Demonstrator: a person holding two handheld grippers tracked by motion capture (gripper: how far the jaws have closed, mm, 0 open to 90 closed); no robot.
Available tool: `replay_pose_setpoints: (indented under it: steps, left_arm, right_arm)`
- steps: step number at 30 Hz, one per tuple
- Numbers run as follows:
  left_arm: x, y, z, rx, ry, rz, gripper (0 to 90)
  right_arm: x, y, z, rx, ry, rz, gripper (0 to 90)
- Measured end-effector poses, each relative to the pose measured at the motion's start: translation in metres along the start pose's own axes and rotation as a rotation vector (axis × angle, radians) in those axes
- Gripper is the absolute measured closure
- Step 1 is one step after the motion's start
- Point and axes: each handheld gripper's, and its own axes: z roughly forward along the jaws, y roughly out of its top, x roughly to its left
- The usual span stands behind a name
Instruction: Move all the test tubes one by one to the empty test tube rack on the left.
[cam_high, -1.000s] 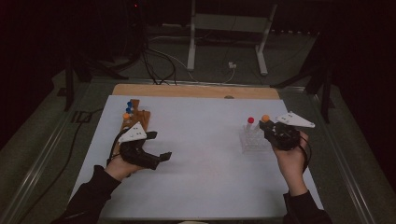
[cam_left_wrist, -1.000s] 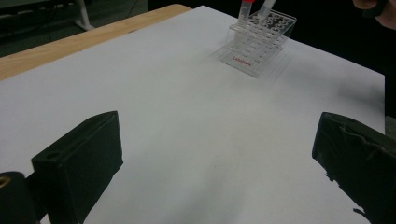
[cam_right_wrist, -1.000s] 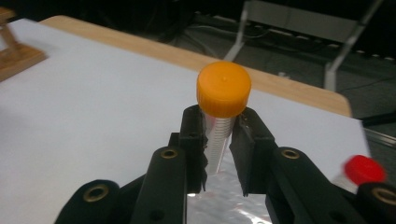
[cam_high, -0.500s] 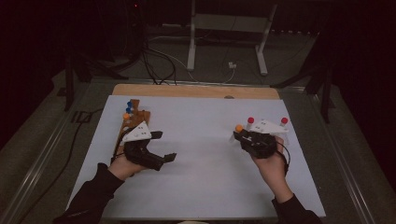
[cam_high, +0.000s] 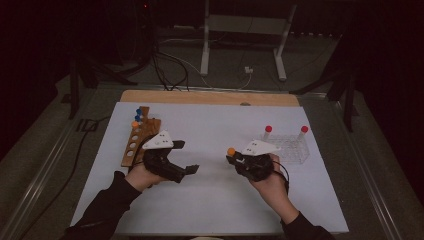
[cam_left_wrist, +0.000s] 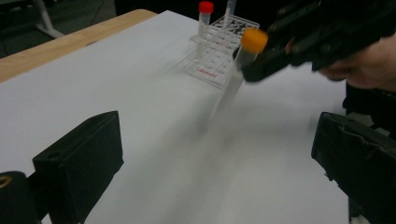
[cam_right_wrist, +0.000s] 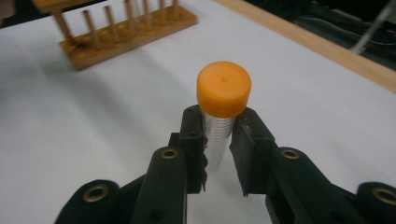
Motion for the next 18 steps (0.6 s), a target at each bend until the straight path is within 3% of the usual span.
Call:
replay_pose_setpoints:
  steps: [8, 18]
  left_arm:
    - [-0.007, 0.009, 0.012, -0.001, -0.020, 0.016, 9.1]
    - [-0.019, 0.014, 0.034, 0.006, -0.068, 0.061, 38.8]
  right_arm:
    - [0.017, 0.000, 0.013, 0.025, 0.065, -0.024, 74.7]
    - [0.026, 0.000, 0.019, 0.035, 0.094, -0.039, 74.7]
